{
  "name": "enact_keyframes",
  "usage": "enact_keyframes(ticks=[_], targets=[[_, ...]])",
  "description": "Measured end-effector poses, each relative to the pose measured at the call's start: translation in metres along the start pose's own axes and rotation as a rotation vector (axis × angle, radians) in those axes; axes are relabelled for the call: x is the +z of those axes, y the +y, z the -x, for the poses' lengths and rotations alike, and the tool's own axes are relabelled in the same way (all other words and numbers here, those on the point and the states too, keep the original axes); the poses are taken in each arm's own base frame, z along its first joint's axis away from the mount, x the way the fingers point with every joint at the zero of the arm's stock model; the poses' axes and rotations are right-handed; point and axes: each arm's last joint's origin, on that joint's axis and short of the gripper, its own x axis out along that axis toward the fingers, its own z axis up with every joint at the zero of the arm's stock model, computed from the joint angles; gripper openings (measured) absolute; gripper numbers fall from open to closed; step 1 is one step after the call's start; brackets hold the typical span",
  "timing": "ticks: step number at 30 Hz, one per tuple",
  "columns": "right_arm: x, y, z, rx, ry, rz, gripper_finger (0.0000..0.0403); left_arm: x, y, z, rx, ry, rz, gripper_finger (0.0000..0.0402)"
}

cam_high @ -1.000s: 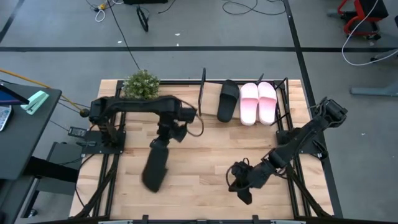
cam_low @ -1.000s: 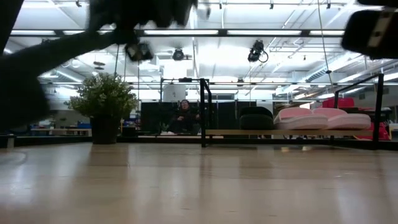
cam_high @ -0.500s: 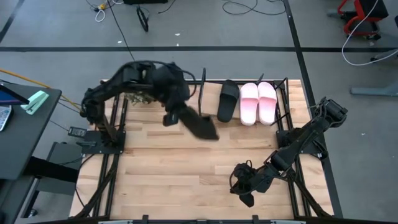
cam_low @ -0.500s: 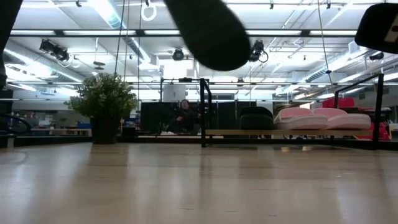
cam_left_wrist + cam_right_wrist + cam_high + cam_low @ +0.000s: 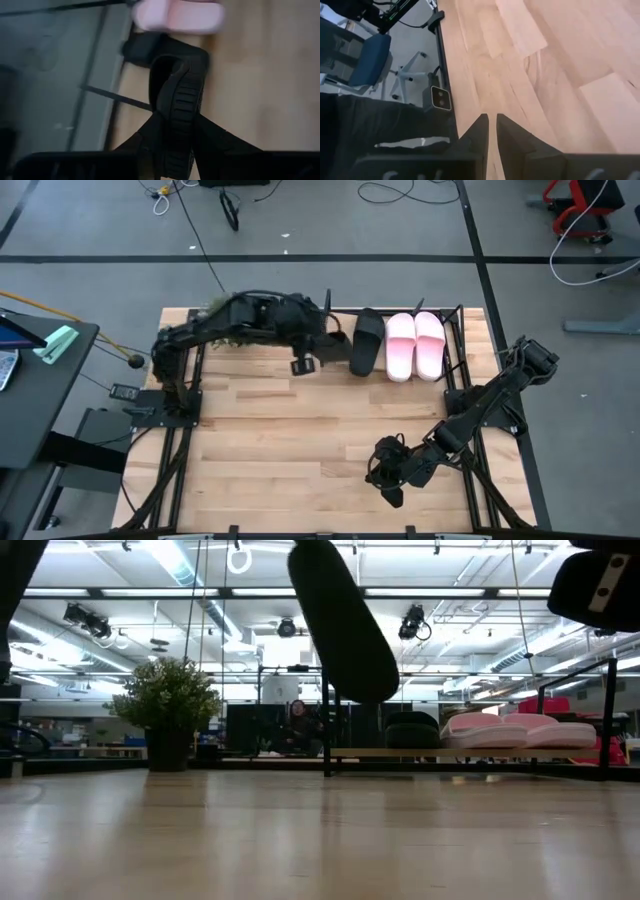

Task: Pick and place slides into the shelf
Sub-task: Put the black slide on the shelf

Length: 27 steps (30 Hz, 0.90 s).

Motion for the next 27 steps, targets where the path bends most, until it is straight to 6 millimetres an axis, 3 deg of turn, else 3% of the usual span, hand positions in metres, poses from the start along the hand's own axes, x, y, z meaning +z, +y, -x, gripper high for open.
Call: enact_keyframes(ticks=[10, 13, 17, 21, 27], targets=[[0.001, -0.002, 0.000, -0.031, -0.035, 0.014, 0.0044, 0.028, -0.018, 0.004, 0.371, -0.138, -0.217, 0.0079], [0.002, -0.003, 0.000, -0.042, -0.050, 0.020, 0.0044, 0.036, -0.019, -0.005, 0.437, -0.155, -0.281, 0.0079], [0.004, -0.004, -0.001, -0.069, -0.077, 0.028, 0.0044, 0.041, -0.019, -0.035, 0.512, -0.052, -0.456, 0.0079], [0.006, -0.007, -0.001, -0.081, -0.084, 0.023, 0.0044, 0.041, -0.023, -0.079, 0.541, 0.107, -0.671, 0.0079], [0.012, -0.010, -0.003, -0.094, -0.095, 0.034, 0.0044, 0.037, -0.024, -0.123, 0.538, 0.216, -0.757, 0.0079]])
